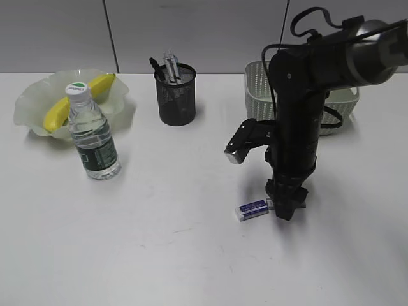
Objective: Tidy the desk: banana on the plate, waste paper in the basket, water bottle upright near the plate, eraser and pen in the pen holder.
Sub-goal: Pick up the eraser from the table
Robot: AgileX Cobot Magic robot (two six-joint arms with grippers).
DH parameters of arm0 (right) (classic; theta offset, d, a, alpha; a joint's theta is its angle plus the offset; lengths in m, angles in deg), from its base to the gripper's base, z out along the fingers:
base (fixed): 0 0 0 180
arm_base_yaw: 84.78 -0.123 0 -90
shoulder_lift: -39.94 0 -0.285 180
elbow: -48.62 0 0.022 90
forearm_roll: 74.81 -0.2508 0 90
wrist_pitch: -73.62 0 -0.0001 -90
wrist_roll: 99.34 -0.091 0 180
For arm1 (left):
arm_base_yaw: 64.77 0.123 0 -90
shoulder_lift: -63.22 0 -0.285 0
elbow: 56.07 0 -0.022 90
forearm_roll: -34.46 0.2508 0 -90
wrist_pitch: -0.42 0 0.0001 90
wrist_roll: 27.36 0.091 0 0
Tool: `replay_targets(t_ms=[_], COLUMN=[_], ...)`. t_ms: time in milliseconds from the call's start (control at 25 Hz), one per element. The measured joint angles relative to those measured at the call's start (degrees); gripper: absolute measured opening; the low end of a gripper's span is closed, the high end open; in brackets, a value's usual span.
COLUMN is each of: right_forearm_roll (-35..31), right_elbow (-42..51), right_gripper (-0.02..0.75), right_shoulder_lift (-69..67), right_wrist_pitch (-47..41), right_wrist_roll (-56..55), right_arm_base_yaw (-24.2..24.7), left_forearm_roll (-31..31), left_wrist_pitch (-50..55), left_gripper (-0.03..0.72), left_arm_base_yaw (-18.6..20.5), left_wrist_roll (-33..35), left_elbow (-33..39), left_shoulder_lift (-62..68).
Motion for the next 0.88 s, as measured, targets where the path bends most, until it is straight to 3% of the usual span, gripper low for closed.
replay_targets(t_ms=[120, 280, 400, 680, 880], right_forearm_roll=[0.52, 2.61, 3.67, 3.36, 2.76], right_elbow=[0.0, 0.0, 0.0, 0.0, 0.0], right_gripper=[0.513, 0.363, 0.296, 0.394, 0.307], right_shoulder_lift=[-1.15, -1.61, -1.61, -1.61, -1.61], right_wrist_pitch=[0.77, 1.23, 1.61, 2.91, 3.76], right_wrist_roll=[0.0, -1.44, -2.05, -2.84, -3.09], right_arm_base_yaw=[0.0, 0.0, 0.0, 0.0, 0.0], left_forearm_roll=[0.0, 0.0, 0.0, 0.0, 0.0], left_wrist_pitch=[0.0, 0.0, 0.0, 0.0, 0.0], left_gripper=[0.247, 0.247, 0.247, 0.247, 0.247], left_arm_base_yaw=[0.0, 0.0, 0.0, 0.0, 0.0], left_wrist_roll=[0.0, 0.0, 0.0, 0.0, 0.0], left_elbow=[0.0, 0.0, 0.0, 0.0, 0.0], left_shoulder_lift=[0.0, 0.0, 0.0, 0.0, 0.0])
